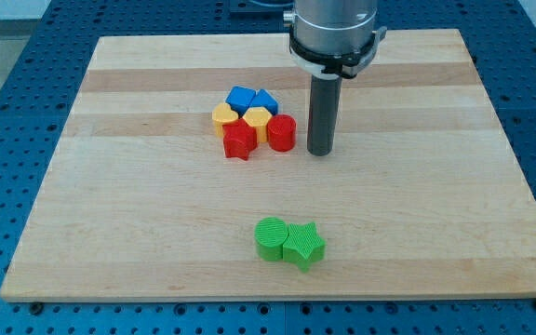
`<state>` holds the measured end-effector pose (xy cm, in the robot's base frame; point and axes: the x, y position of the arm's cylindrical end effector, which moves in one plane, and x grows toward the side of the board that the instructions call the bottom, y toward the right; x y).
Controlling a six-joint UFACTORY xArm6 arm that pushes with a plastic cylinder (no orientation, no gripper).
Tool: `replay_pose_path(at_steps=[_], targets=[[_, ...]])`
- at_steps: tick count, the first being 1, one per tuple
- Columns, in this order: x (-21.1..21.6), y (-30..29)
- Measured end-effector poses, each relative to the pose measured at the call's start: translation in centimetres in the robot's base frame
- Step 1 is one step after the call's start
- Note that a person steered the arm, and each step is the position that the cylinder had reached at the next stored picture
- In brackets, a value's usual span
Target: Nudge the green circle left a bit
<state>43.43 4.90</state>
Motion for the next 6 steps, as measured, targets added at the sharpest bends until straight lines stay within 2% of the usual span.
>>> replay_pose_path(at_steps=[6], targets=[[0.2,-3.3]])
